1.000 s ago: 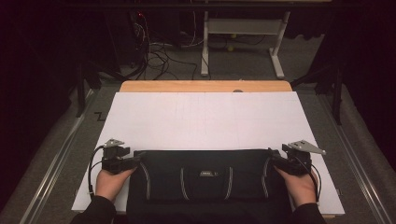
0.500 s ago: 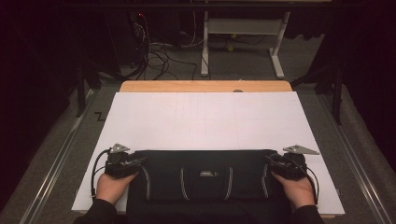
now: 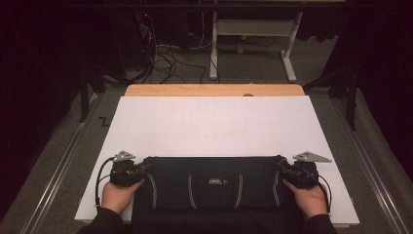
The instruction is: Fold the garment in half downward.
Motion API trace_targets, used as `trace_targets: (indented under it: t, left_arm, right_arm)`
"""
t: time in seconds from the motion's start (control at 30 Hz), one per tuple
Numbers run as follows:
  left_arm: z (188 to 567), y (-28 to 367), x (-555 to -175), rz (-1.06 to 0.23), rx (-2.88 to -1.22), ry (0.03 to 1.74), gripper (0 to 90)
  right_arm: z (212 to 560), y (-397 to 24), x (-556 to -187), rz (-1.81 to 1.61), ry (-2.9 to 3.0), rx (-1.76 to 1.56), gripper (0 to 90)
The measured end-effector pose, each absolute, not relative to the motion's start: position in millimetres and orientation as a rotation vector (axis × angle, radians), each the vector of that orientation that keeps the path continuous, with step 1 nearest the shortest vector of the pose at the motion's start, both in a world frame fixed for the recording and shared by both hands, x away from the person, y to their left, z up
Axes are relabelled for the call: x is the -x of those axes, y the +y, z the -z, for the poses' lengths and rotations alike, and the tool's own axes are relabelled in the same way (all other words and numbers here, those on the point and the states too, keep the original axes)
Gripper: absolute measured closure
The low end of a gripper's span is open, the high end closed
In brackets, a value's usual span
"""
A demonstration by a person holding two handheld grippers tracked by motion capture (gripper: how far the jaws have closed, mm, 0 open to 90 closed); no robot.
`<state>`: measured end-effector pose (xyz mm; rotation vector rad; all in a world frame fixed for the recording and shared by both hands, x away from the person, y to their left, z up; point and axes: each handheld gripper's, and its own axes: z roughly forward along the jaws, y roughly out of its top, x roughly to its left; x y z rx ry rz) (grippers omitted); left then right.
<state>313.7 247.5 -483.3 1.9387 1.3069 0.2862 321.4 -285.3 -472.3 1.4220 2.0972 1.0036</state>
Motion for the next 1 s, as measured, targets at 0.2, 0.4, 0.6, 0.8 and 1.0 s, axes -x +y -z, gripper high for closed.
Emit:
trace_targets:
  t: [0.2, 0.4, 0.6, 0.8, 1.0]
  left_arm:
    - [479, 247, -311, -0.333, -1.908, 1.278, 72.4]
    - [470, 245, -309, -0.374, -1.874, 1.250, 73.5]
    - [465, 243, -309, -0.400, -1.865, 1.239, 74.0]
    - [459, 242, -313, -0.422, -1.873, 1.231, 74.5]
    - [451, 238, -324, -0.447, -1.860, 1.221, 74.8]
  right_arm:
    - [469, -286, -318, -1.018, 2.068, -1.390, 79.8]
    - [464, -286, -313, -1.022, 2.031, -1.340, 80.1]
    - [460, -286, -313, -1.028, 2.008, -1.316, 80.6]
    - [455, -284, -316, -1.023, 2.002, -1.289, 80.8]
    - [445, -283, -321, -1.022, 1.980, -1.259, 80.9]
